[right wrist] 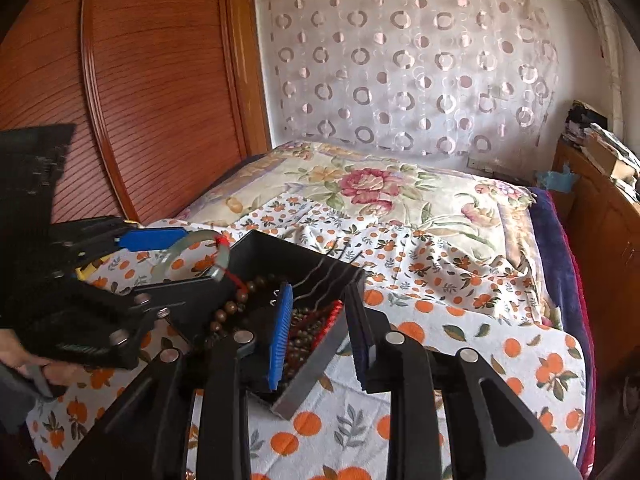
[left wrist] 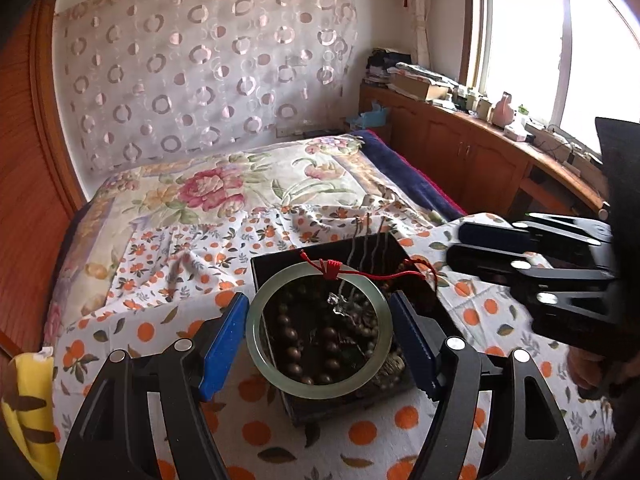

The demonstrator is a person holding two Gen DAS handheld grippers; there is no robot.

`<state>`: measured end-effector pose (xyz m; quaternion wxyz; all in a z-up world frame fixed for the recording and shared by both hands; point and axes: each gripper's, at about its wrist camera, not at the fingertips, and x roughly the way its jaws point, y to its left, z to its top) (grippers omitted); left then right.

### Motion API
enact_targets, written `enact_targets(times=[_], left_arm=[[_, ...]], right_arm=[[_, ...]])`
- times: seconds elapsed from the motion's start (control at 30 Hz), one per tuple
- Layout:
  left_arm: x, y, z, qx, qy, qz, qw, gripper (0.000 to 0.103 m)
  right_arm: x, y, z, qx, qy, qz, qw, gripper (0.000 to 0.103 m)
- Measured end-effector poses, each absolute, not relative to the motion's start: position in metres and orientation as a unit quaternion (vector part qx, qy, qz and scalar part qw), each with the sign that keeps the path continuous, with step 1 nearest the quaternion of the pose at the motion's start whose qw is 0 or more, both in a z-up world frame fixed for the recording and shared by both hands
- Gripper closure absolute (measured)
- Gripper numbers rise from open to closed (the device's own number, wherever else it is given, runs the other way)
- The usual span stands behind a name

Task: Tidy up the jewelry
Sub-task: 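Lower the jade bangle and red cord bracelet into the black box, opening both tools, then grasp the gold ring with the left tool while the right tool grasps the gold charm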

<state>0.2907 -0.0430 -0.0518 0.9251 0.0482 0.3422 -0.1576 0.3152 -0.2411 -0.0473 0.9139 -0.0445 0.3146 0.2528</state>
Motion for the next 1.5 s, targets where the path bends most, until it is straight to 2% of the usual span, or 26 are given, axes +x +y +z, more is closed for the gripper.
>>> enact_targets(times=[0.57, 0.67, 0.8, 0.97, 1.03, 1.1, 1.5], left_arm=[[0.311, -0.053, -0.065, 0.044, 0.366, -0.158, 0.916, 0.034], [0.305, -0.052, -0.063, 0.046, 0.36, -0.161, 0.918, 0.025], [0.297, -0.051, -0.06, 0.05, 0.356, -0.158, 0.92, 0.024], [0.268, -0.038, -0.055, 0.042, 0.353, -0.162, 0.921, 0.024], [0.253, -0.034, -0.058, 0.045, 0.353, -0.164, 0.92, 0.024], [0.239, -0.029, -0.063, 0.048, 0.359, -0.162, 0.918, 0.024], [0.181, 0.002, -0.105, 0.031, 0.411, -0.144, 0.899, 0.024]], right_arm=[[0.271, -0.268, -0.063, -0.037, 0.33, 0.24, 0.912, 0.073], [0.263, -0.265, -0.065, -0.039, 0.332, 0.243, 0.911, 0.073], [0.255, -0.26, -0.07, -0.044, 0.34, 0.247, 0.906, 0.073], [0.236, -0.25, -0.079, -0.049, 0.352, 0.264, 0.897, 0.073], [0.231, -0.245, -0.084, -0.054, 0.359, 0.271, 0.892, 0.064], [0.224, -0.237, -0.09, -0.064, 0.363, 0.276, 0.888, 0.061], [0.198, -0.197, -0.118, -0.123, 0.4, 0.321, 0.85, 0.061]])
